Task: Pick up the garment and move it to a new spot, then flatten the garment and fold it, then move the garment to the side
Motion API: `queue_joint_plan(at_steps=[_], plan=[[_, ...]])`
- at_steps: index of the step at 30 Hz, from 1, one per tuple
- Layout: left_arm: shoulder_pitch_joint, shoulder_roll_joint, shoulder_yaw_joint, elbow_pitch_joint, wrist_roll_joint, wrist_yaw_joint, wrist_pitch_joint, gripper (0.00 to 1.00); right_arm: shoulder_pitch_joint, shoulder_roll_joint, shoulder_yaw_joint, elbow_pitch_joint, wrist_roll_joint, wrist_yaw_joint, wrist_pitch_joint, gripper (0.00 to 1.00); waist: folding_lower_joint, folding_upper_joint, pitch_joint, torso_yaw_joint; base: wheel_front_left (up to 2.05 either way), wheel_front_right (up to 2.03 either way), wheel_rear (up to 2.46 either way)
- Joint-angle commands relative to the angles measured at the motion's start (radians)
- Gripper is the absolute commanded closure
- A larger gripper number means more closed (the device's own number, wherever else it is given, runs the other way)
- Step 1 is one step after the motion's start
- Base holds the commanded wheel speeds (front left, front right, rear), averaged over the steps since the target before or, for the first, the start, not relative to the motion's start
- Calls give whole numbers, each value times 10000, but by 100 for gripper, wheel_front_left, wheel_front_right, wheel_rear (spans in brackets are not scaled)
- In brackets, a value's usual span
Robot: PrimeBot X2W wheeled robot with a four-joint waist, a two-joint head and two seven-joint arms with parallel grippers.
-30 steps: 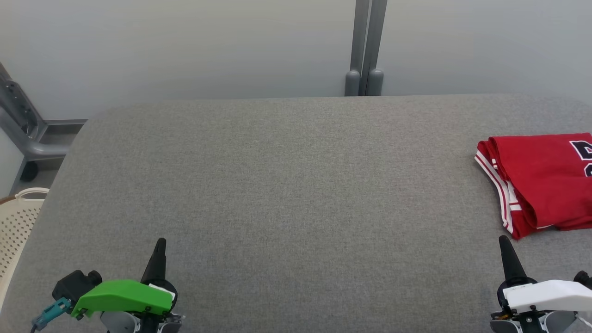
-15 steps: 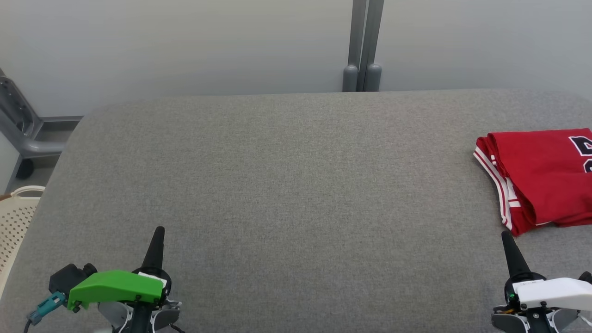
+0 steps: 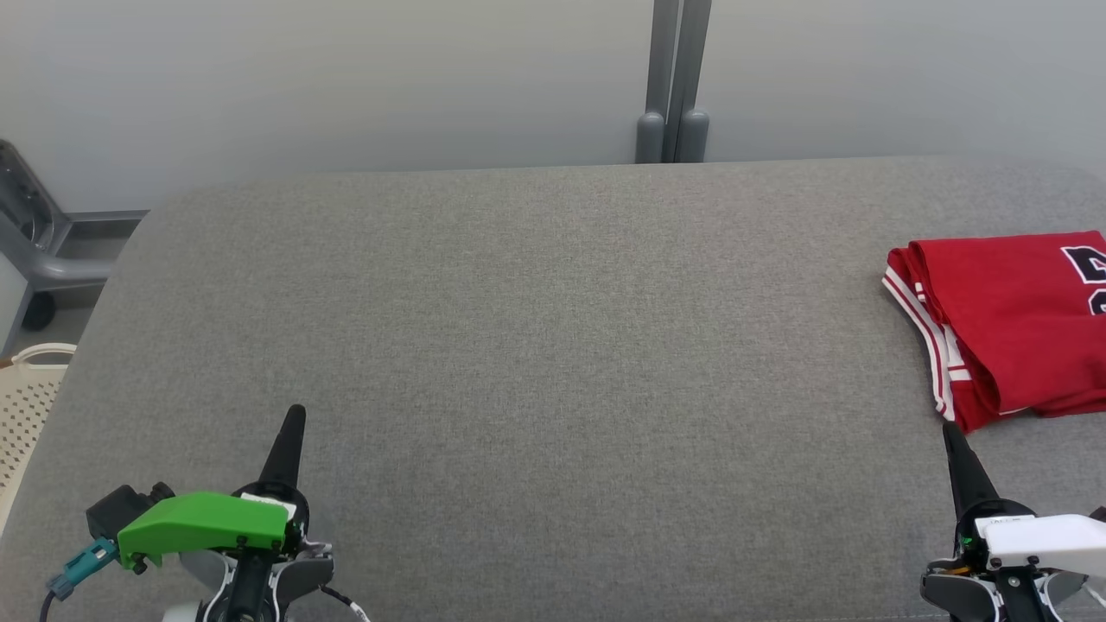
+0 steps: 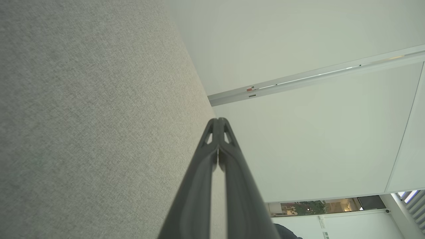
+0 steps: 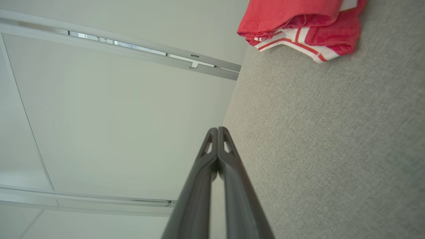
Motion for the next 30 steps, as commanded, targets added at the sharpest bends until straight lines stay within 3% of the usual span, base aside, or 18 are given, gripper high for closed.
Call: queue_joint_plan(at_steps=[1, 30], plan=[[-301, -25, 82, -35, -229, -53, 50, 100, -137, -66, -36, -133, 249, 5, 61, 100, 0, 0, 15, -9, 0, 0, 0], [-708, -165, 429, 23, -2145, -272, 578, 100, -180, -75, -141, -356, 2349, 4, 320, 100, 0, 0, 284, -146, 0, 0, 0]])
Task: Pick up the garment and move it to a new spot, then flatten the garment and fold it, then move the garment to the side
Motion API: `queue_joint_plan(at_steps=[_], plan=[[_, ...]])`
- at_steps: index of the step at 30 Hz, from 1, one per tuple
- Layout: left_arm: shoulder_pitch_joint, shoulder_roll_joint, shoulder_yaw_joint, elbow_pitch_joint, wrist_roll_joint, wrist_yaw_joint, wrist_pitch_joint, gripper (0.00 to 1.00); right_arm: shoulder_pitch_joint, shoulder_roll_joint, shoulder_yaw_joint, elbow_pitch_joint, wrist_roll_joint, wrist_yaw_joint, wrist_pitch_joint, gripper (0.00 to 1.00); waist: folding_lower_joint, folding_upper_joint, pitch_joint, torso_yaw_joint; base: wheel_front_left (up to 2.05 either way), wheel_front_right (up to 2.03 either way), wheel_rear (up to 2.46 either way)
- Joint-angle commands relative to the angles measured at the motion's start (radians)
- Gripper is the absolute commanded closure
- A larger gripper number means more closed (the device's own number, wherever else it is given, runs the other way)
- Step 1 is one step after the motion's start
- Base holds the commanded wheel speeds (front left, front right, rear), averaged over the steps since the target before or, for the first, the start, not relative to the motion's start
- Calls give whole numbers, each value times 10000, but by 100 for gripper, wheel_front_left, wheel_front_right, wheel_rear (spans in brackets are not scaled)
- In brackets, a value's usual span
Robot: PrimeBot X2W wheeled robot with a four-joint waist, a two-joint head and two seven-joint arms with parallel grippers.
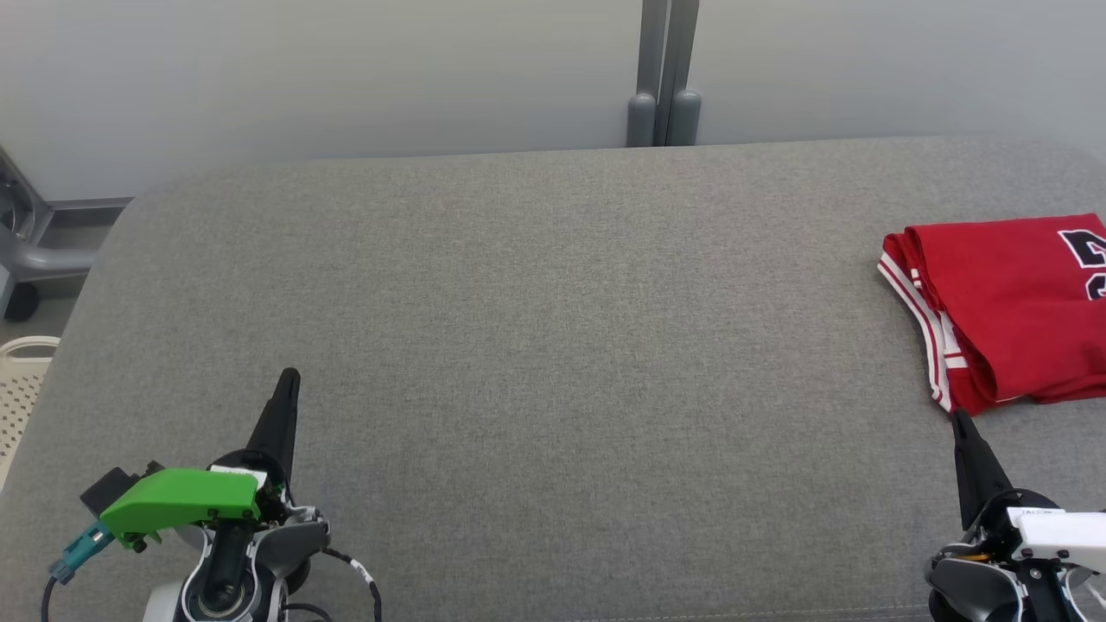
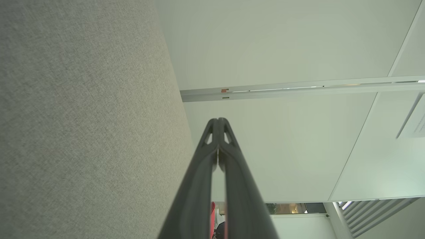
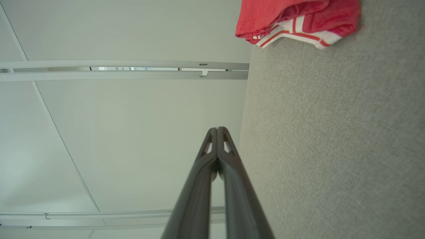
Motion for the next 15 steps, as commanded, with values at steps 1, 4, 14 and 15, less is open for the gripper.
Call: queue_joint_plan(at_steps=[1, 4, 14, 15], plan=[[-207, -8, 68, 7, -240, -72, 56, 100, -132, -51, -35, -83, 215, 4, 52, 100, 0, 0, 19, -11, 0, 0, 0], [-255, -27, 100, 14, -439, -94, 105, 100, -131, -52, -45, -107, 421, 4, 79, 100, 0, 0, 48, -25, 0, 0, 0], [-258, -32, 118, 18, -525, -105, 143, 100, -118, -51, -49, -115, 541, 4, 104, 100, 0, 0, 73, -39, 0, 0, 0], [-258, -32, 118, 18, -525, -105, 143, 100, -118, -51, -49, -115, 541, 4, 104, 100, 0, 0, 73, -39, 0, 0, 0]])
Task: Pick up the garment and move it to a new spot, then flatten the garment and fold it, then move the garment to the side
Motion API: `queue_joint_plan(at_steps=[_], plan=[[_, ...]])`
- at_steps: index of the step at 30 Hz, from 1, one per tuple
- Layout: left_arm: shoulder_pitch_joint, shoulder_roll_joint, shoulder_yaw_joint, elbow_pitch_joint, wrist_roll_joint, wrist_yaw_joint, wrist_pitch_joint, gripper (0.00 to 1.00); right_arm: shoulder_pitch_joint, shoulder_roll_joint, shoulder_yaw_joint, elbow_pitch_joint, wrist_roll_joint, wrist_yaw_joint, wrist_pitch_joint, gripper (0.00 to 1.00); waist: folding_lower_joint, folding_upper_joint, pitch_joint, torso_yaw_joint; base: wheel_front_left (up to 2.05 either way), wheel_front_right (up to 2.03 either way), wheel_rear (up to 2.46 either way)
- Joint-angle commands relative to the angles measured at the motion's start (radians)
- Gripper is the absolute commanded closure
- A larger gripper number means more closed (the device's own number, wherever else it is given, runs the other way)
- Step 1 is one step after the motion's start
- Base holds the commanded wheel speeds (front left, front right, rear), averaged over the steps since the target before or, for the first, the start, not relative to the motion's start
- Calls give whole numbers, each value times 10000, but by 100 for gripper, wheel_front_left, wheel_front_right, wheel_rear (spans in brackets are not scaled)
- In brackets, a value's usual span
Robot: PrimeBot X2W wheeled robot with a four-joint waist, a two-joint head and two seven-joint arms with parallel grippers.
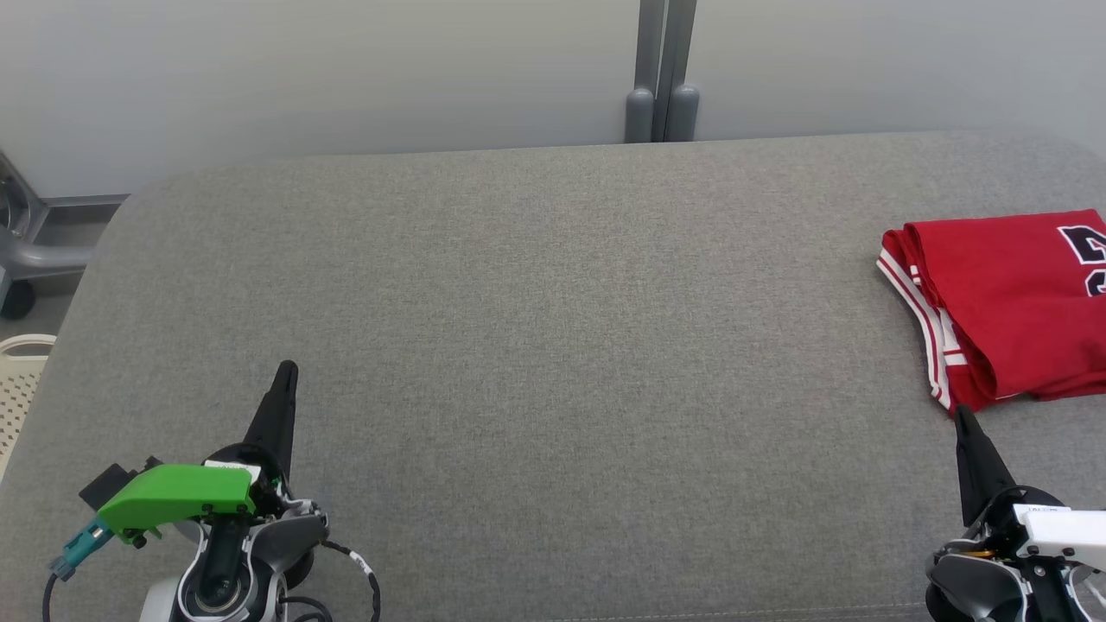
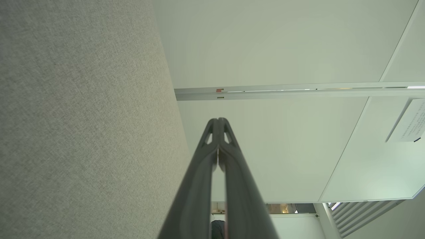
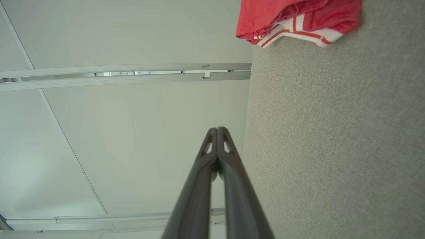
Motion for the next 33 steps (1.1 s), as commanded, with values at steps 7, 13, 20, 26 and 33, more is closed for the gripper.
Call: queue_joint_plan(at_steps=[7, 13, 20, 26, 33], plan=[[-127, 3, 25, 13, -38, -58, 26, 100, -81, -45, -22, -43, 19, 4, 60, 100, 0, 0, -1, 0, 0, 0, 0], [-127, 3, 25, 13, -39, -58, 26, 100, -81, -45, -22, -43, 19, 4, 59, 100, 0, 0, -1, 0, 0, 0, 0], [-127, 4, 24, 12, -39, -58, 25, 100, -81, -46, -22, -43, 20, 4, 59, 100, 0, 0, -1, 0, 0, 0, 0], [-127, 4, 24, 12, -40, -56, 25, 100, -81, -46, -21, -43, 20, 4, 59, 100, 0, 0, -1, 0, 0, 0, 0], [-127, 4, 23, 11, -40, -58, 24, 100, -81, -46, -21, -43, 20, 4, 59, 100, 0, 0, -1, 0, 0, 0, 0]])
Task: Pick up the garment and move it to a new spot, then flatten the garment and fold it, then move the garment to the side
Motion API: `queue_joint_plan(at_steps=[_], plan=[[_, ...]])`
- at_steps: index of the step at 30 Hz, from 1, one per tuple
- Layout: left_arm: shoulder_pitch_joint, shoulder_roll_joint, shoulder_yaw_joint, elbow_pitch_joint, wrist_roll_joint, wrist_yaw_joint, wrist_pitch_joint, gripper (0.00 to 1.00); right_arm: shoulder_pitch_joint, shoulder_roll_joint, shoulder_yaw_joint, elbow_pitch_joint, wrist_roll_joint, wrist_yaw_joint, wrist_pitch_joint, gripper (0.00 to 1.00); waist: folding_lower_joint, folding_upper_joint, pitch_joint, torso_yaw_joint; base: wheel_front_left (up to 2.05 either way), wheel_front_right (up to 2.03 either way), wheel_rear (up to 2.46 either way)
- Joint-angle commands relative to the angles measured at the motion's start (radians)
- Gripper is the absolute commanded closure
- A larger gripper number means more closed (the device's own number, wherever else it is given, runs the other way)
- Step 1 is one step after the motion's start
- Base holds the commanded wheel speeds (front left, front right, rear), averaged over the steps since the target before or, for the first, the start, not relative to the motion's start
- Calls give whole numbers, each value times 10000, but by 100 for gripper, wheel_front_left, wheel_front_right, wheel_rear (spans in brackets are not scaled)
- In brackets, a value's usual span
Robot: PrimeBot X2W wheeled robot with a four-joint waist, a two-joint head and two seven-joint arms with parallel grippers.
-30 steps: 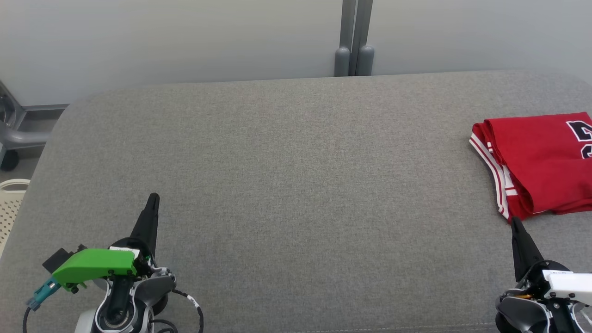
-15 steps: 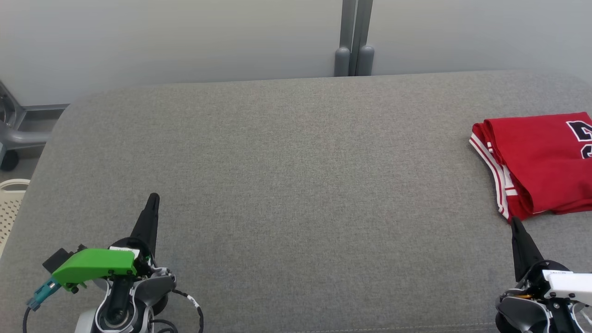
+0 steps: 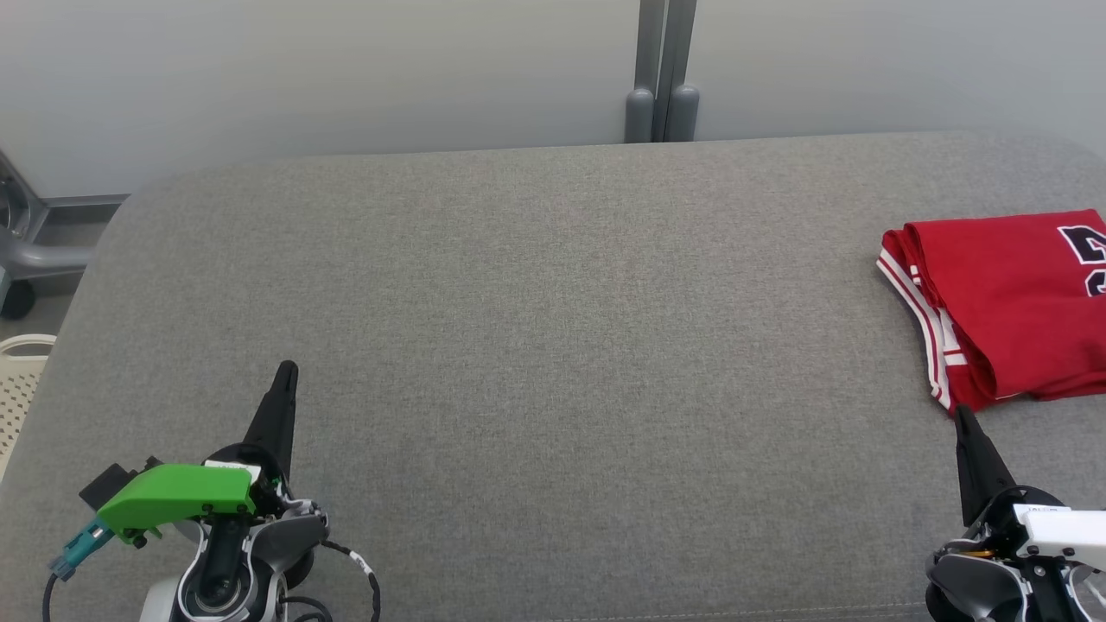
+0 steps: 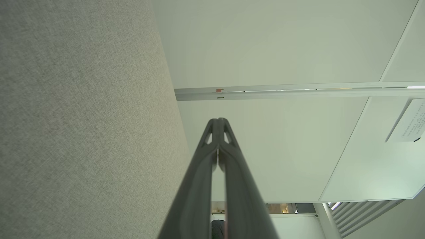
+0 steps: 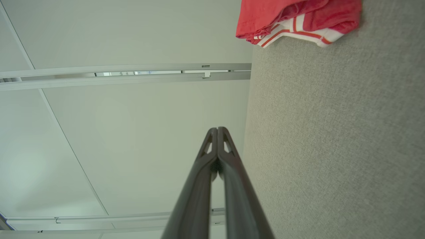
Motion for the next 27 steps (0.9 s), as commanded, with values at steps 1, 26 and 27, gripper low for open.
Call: queue_joint_plan(at_steps=[1, 26, 27], plan=[[-126, 6, 23, 11, -40, -54, 24, 100, -80, -46, -21, -41, 20, 4, 57, 100, 0, -1, 0, 0, 0, 0, 0], [-125, 6, 22, 10, -41, -54, 23, 100, -79, -46, -20, -41, 19, 4, 56, 100, 0, -1, 0, 0, 0, 0, 0], [-125, 6, 22, 10, -41, -54, 23, 100, -79, -46, -20, -41, 20, 4, 56, 100, 0, -1, 0, 0, 0, 0, 0]])
